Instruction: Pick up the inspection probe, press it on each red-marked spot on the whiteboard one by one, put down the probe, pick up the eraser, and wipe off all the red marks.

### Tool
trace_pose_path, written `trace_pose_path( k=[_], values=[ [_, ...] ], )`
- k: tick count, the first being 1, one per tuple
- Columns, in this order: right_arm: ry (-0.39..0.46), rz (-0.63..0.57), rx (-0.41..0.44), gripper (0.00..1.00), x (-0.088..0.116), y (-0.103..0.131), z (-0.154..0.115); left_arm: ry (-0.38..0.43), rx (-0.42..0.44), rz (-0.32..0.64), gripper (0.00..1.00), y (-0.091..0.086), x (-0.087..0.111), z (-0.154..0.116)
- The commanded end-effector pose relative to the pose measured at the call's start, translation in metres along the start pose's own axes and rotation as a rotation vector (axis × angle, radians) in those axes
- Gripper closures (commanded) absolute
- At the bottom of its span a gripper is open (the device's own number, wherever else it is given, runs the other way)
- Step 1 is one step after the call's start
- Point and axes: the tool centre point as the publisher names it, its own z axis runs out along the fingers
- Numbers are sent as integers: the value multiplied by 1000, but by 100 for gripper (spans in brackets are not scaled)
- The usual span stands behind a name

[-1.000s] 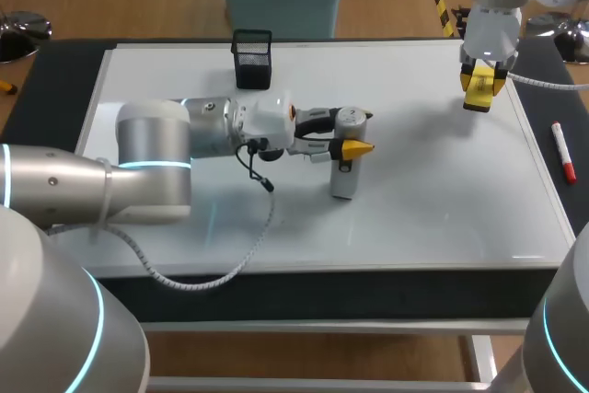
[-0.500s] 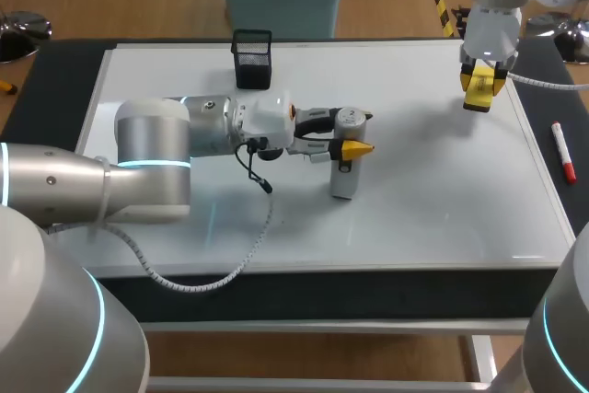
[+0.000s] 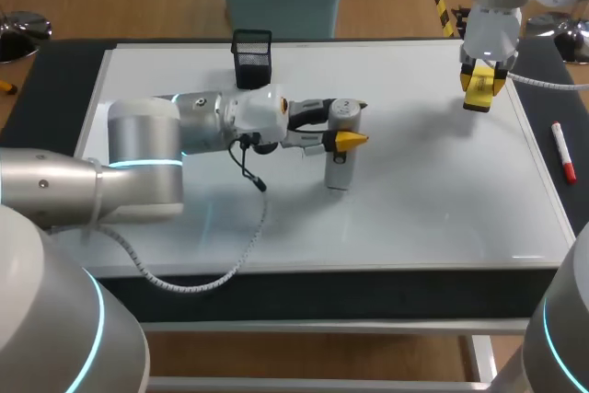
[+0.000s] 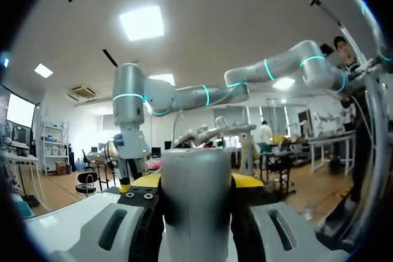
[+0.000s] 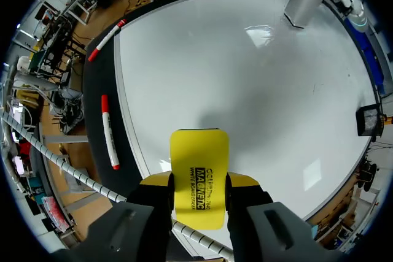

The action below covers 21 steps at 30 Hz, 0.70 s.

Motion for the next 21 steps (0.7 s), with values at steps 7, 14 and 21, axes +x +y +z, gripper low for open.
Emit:
trace_pose_path(
  k=[7,14,21],
  values=[
    [3,-2,1,100,0,-1,-1,-103,43,11,100,-40,-9,-66],
    [3,-2,1,100,0,-1,-1,-189,15,16,100,-53,-26,-112],
    [3,-2,1,100,0,-1,-1,-260,33,12,100,-60,-47,-160]
  ],
)
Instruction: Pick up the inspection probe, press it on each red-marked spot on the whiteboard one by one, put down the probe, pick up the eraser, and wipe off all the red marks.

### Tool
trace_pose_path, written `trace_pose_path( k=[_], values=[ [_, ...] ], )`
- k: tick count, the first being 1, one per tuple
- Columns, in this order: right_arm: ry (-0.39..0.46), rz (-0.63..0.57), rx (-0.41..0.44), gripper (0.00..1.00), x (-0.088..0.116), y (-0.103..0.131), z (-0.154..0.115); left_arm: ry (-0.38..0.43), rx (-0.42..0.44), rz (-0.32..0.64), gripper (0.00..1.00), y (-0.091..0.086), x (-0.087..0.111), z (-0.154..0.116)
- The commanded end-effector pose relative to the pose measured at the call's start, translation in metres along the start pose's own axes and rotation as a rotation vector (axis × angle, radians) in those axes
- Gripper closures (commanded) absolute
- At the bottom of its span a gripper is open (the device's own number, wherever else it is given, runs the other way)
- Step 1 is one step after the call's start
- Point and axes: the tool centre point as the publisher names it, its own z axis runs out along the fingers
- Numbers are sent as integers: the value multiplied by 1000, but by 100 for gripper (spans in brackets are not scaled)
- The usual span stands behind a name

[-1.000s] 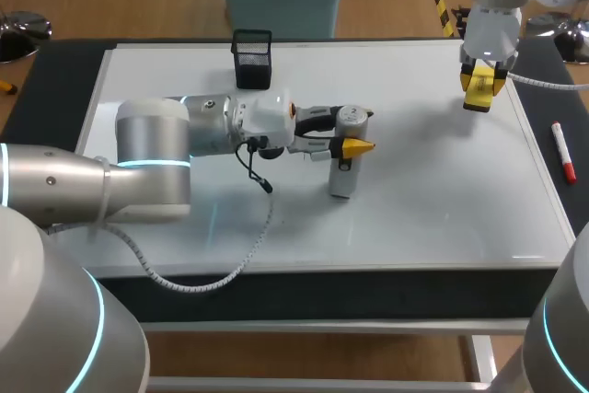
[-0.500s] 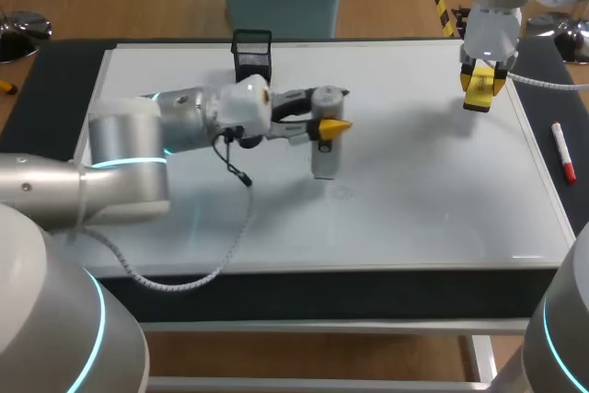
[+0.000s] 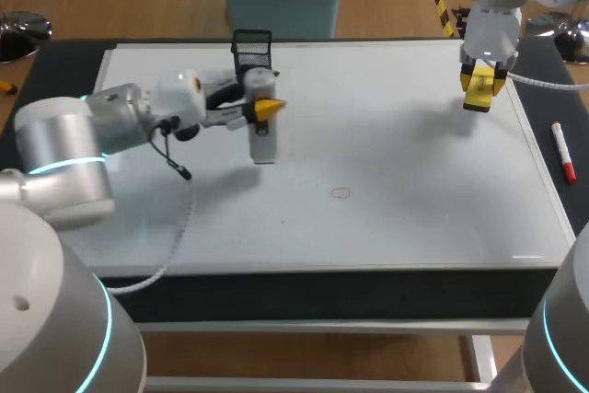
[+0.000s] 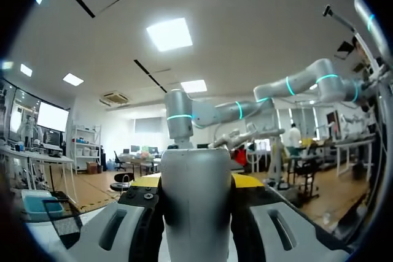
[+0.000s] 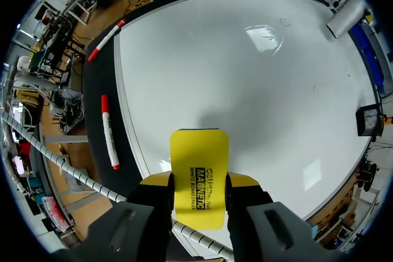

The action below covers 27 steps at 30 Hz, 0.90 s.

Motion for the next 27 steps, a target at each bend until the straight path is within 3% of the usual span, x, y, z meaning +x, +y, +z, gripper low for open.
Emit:
trace_pose_path(
  k=[1,10,27],
  values=[
    [3,-2,1,100,1,-1,-1,-24,37,-7,100,-11,-9,-29],
    [3,-2,1,100,1,-1,-1,-96,39,-15,100,-16,-38,-64],
    [3,-2,1,100,1,-1,-1,-145,13,0,100,-29,-75,-89]
  ],
)
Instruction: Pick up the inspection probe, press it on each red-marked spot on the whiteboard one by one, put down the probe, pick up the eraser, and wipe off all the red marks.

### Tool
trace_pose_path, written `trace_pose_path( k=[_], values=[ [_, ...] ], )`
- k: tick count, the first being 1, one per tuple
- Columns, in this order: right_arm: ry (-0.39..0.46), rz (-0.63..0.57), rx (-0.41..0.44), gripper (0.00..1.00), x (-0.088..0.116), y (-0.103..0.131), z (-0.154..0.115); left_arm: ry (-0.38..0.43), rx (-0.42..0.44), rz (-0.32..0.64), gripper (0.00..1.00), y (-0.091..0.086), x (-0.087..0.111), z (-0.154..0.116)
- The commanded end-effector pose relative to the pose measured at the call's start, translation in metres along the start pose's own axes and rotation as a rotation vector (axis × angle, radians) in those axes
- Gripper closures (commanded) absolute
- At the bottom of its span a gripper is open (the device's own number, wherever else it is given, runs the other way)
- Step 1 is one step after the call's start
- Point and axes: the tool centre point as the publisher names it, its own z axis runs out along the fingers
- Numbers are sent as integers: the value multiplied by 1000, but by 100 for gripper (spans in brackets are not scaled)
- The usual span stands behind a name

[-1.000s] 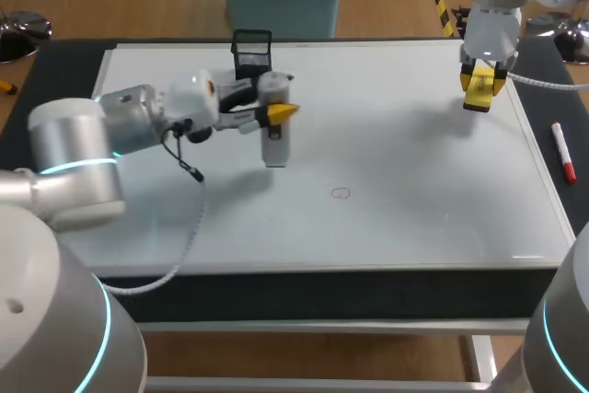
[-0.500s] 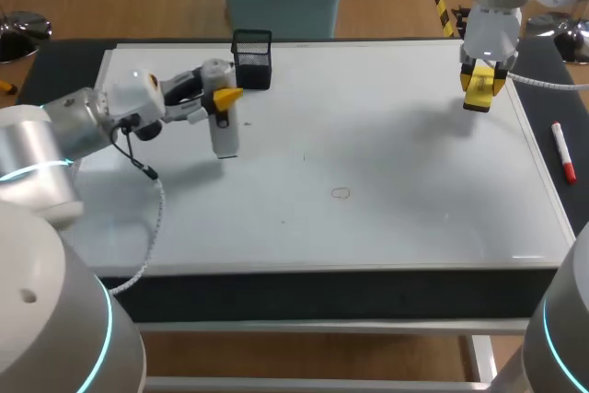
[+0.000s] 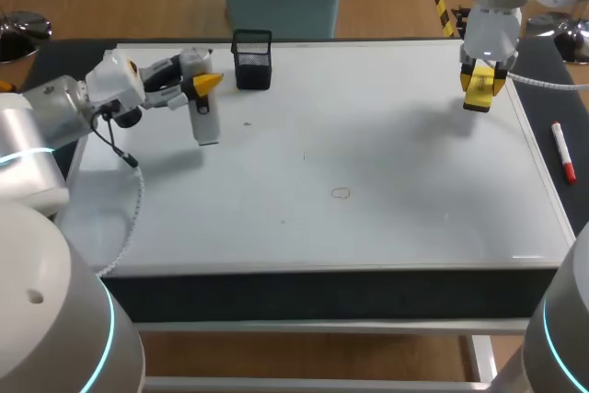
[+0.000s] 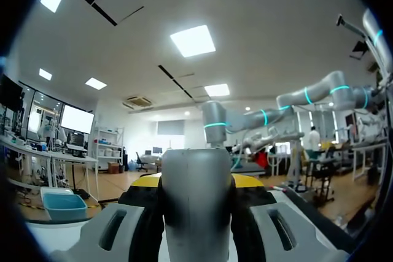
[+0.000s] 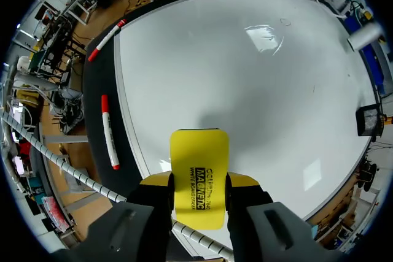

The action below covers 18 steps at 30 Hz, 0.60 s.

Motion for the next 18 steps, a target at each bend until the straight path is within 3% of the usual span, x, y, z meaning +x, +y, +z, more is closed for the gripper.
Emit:
trace_pose_path(
  k=[1,9,18],
  values=[
    [3,-2,1,100,1,-1,-1,7,-3,-2,100,-3,-3,-1],
    [19,-20,11,100,-1,0,-4,7,-3,-2,100,-3,-3,-1],
    [30,-175,91,100,-52,71,-14,7,-3,-2,100,-3,-3,-1]
  ],
)
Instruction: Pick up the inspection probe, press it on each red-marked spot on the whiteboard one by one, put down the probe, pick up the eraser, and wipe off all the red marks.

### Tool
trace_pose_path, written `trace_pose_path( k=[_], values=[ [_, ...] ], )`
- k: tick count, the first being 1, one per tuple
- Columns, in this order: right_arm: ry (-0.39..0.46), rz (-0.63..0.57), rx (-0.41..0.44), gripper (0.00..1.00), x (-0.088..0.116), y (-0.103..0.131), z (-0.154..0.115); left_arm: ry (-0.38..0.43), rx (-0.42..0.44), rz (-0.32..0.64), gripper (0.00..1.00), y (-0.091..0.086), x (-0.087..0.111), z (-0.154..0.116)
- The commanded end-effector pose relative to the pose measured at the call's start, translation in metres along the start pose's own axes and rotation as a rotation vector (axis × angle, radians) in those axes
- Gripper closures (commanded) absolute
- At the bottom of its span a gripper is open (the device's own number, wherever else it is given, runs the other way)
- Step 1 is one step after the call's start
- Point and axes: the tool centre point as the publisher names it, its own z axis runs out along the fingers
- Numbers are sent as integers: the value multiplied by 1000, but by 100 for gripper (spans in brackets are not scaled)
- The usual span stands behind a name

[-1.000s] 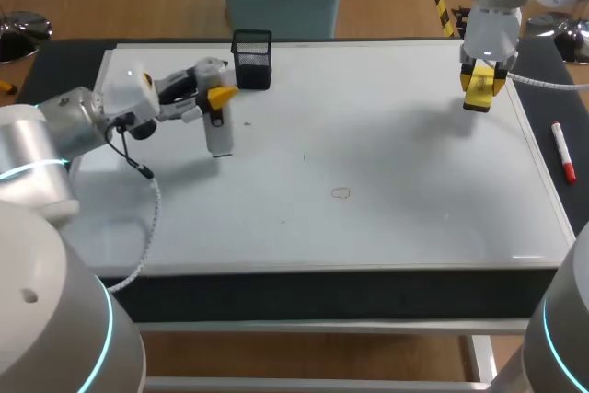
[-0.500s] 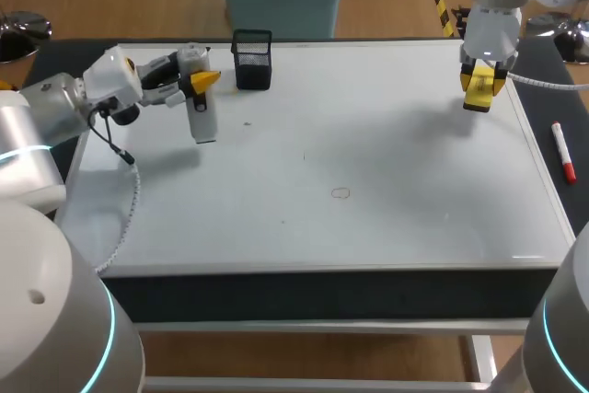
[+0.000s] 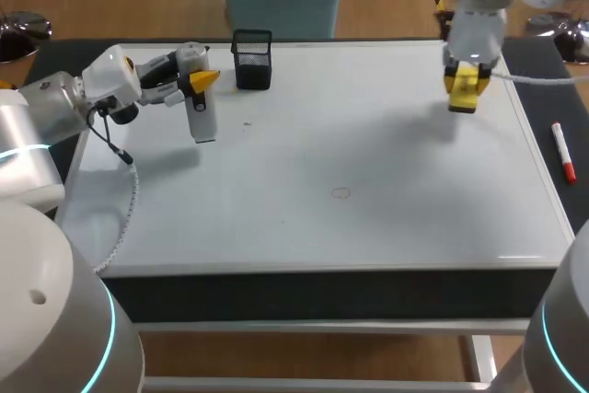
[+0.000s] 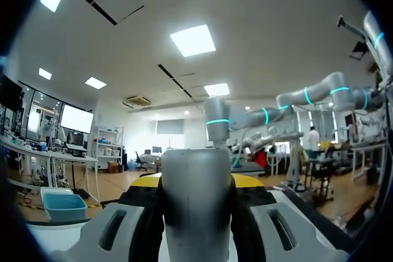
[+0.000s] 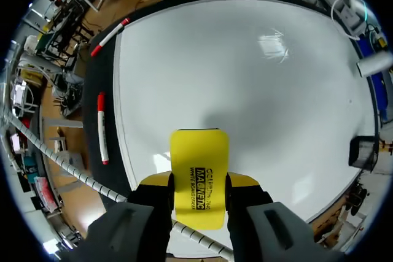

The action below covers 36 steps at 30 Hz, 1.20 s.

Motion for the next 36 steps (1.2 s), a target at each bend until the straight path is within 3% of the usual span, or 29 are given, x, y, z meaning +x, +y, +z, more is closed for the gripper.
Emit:
trace_pose_path(
  k=[1,10,15,25,36],
  values=[
    [35,-34,77,100,-29,44,-5,2,3,0,100,0,-1,1],
    [55,-95,79,100,-88,116,-5,2,3,0,100,0,-1,1],
    [62,-101,49,100,-113,146,-9,2,3,0,100,0,-1,1],
    [95,-59,18,100,-157,191,8,2,3,0,100,0,-1,1],
    [23,-115,48,100,-187,220,19,2,3,0,100,0,-1,1]
  ],
)
